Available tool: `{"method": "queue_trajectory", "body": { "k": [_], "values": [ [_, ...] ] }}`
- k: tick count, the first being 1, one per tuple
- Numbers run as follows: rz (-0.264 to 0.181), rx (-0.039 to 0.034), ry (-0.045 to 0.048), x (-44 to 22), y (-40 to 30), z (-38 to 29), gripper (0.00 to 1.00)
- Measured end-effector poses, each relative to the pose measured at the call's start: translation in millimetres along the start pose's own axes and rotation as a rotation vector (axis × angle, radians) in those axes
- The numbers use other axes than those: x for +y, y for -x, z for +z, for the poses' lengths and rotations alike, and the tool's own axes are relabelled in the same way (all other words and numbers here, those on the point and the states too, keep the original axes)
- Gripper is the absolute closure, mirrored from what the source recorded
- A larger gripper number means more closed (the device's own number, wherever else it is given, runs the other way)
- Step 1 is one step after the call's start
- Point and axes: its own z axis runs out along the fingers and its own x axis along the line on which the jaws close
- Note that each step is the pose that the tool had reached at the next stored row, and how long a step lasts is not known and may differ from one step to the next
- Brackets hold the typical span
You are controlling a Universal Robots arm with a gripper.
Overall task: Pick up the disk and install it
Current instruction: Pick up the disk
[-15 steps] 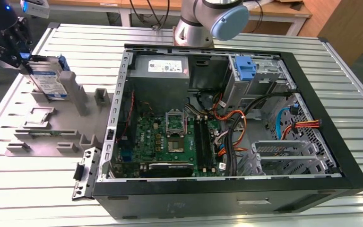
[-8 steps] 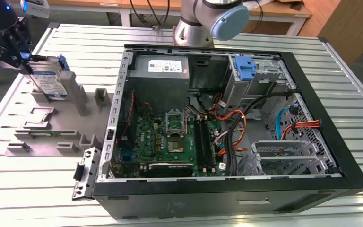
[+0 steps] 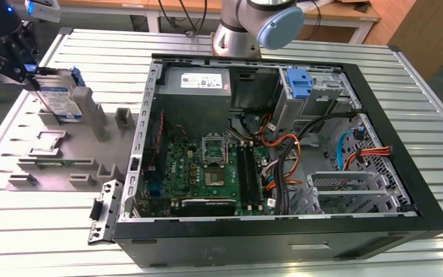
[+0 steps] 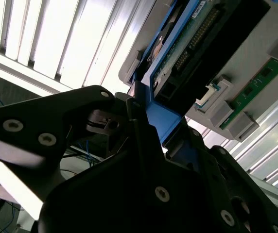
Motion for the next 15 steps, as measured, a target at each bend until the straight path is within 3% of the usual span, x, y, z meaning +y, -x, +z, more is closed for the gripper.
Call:
{"method": "queue_trajectory", "body": {
  "k": [1, 3, 4, 8, 10, 15],
  "values": [
    [0.0, 0.0, -0.0001, 0.0, 0.0, 0.1, 0.57],
    [0.0, 0.0, -0.0001, 0.0, 0.0, 0.1, 0.57],
    [0.0, 0.0, 0.0, 0.0, 0.0, 0.0, 0.5],
    [0.0, 0.0, 0.0, 0.0, 0.0, 0.0, 0.51],
    [0.0, 0.0002, 0.0002, 0.0, 0.0, 0.0, 0.63],
    [0.0, 0.0, 0.0001, 0.0, 0.0, 0.0, 0.63]
  ]
}}
